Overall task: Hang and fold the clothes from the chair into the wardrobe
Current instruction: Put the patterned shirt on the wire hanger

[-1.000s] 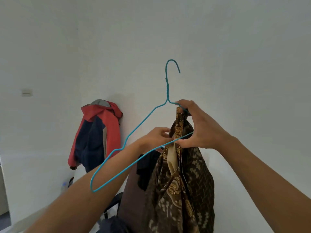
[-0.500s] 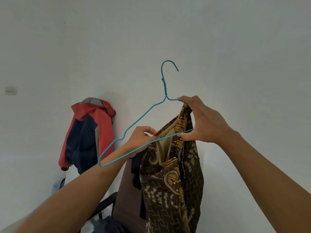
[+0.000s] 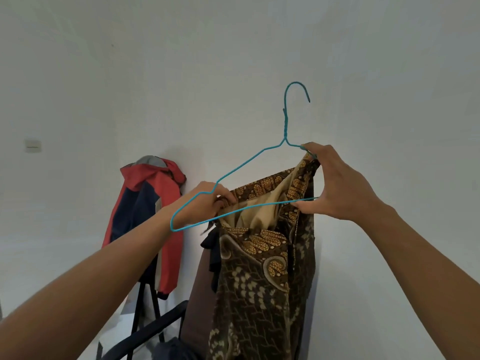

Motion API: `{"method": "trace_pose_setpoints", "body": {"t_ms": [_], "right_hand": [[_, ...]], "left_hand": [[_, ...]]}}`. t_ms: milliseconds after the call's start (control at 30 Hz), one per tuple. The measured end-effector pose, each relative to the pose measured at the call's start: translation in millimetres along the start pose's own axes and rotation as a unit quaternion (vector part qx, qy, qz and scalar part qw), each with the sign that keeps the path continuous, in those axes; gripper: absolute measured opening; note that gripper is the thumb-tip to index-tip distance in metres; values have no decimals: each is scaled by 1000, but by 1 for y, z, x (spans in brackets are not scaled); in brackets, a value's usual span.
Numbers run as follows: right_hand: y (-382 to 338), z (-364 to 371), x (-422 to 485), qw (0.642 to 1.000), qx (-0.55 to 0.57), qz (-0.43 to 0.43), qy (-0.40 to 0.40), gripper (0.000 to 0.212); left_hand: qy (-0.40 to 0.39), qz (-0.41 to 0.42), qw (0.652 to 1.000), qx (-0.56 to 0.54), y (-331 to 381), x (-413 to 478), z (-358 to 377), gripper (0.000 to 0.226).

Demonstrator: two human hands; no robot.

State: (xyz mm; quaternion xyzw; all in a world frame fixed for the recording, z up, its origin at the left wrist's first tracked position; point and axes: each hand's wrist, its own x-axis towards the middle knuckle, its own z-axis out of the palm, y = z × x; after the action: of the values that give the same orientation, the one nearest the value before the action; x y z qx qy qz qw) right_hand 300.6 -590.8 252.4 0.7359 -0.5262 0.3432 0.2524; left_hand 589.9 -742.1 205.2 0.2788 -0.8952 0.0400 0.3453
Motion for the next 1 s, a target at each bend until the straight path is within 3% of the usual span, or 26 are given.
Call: {"method": "trace_pose_setpoints", "body": {"t_ms": [100,167,333,500,567,633,800,1000], "right_hand": [[-2,0,-5,1000,25,0,4,109],[-3,1,-9,999,42,14,-1,108],[10,7,-18,986,144,85,-11,104],[15,4,-20,916,360,175,21,100],[18,-1,-21,895,397,203,22,101],[21,-7,-23,904,371,213,14,99],[36,-23,-35,968,129,213,-25,105],[44,-38,-43,971,-26,235,-40,113]], "left_hand": [[53,-56,997,-22,1,-5,-3,36],[45,-80,995,-46,7,-3,-13,36],[-17,-28,999,-16,17,15,-52,37],[-92,-109,988,-63,49,34,-84,54],[-106,-125,983,-82,59,39,-90,54],[-119,-130,982,-74,64,44,-92,55],[-125,-132,977,-116,75,49,-93,48],[-141,-186,972,-30,81,50,-100,56]]}}
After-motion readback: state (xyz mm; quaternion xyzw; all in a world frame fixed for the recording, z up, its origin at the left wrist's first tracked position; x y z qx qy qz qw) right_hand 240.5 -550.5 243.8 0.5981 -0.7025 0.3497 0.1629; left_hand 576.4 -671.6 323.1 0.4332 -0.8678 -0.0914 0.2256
